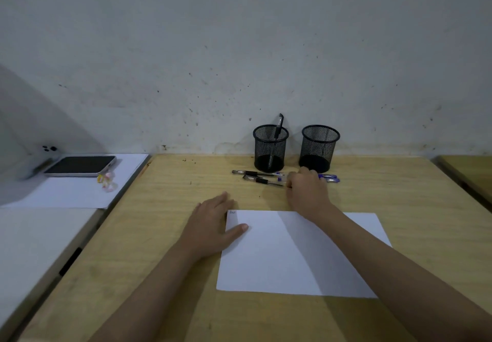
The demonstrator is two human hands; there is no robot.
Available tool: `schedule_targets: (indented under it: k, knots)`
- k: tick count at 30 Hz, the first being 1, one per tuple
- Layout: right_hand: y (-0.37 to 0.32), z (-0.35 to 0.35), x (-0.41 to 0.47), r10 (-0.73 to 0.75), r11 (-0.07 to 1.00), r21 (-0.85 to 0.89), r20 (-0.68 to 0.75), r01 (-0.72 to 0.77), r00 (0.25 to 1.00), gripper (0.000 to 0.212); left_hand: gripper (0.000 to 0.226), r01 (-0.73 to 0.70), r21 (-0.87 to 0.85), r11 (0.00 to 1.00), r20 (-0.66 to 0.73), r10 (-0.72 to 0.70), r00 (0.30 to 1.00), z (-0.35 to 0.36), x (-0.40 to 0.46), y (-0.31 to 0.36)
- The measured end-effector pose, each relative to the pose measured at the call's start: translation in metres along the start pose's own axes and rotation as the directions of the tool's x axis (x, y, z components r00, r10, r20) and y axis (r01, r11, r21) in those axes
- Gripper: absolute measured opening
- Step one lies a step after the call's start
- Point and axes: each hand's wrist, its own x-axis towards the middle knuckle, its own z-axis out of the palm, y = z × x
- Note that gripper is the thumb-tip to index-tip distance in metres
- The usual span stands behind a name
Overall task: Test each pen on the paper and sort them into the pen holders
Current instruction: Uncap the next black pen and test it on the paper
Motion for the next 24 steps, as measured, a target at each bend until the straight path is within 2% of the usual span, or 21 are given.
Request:
schedule_targets:
  k: [2, 7, 9, 12, 13, 15, 18, 22, 24]
  knots:
    - [0.001, 0.001, 0.0, 0.003, 0.999, 0.033, -0.007, -0.003, 1.0, 0.022, 0.09, -0.012, 0.01, 1.0, -0.019, 0.012, 1.0, 0.001, 0.0, 0.001]
    - [0.008, 0.003, -0.002, -0.024, 0.994, 0.104, -0.001, 0.024, 1.0, 0.022, 0.09, -0.022, 0.002, 1.0, -0.032, 0.022, 0.999, 0.001, -0.001, 0.0]
    - [0.011, -0.001, -0.006, -0.046, 0.967, 0.248, -0.064, 0.061, 0.997, 0.019, 0.089, -0.02, 0.022, 1.0, -0.023, 0.021, 1.0, 0.002, 0.0, 0.0]
    - [0.011, -0.013, -0.015, -0.068, 0.844, 0.518, -0.158, 0.141, 0.985, 0.012, 0.088, -0.017, -0.018, 1.0, -0.04, 0.016, 0.999, 0.002, -0.001, 0.002]
    - [0.01, -0.017, -0.018, -0.075, 0.799, 0.576, -0.187, 0.171, 0.98, 0.011, 0.087, -0.016, -0.04, 0.999, -0.082, 0.012, 0.997, 0.001, -0.003, 0.004]
    - [0.009, -0.026, -0.027, -0.08, 0.717, 0.663, -0.228, 0.215, 0.97, 0.01, 0.079, -0.045, -0.032, 0.998, -0.265, 0.035, 0.964, -0.001, -0.004, 0.007]
    - [0.008, -0.036, -0.039, -0.093, 0.645, 0.728, -0.226, 0.231, 0.97, 0.012, 0.054, -0.112, 0.042, 0.993, -0.525, 0.117, 0.843, -0.001, -0.001, 0.012]
    - [0.005, -0.04, -0.048, -0.146, 0.609, 0.742, -0.241, 0.279, 0.959, 0.016, 0.026, -0.158, 0.066, 0.985, -0.644, 0.164, 0.748, -0.001, 0.001, 0.02]
    - [0.0, -0.042, -0.052, -0.095, 0.508, 0.828, -0.218, 0.236, 0.971, 0.019, 0.017, -0.191, 0.053, 0.98, -0.663, 0.178, 0.727, -0.002, 0.002, 0.02]
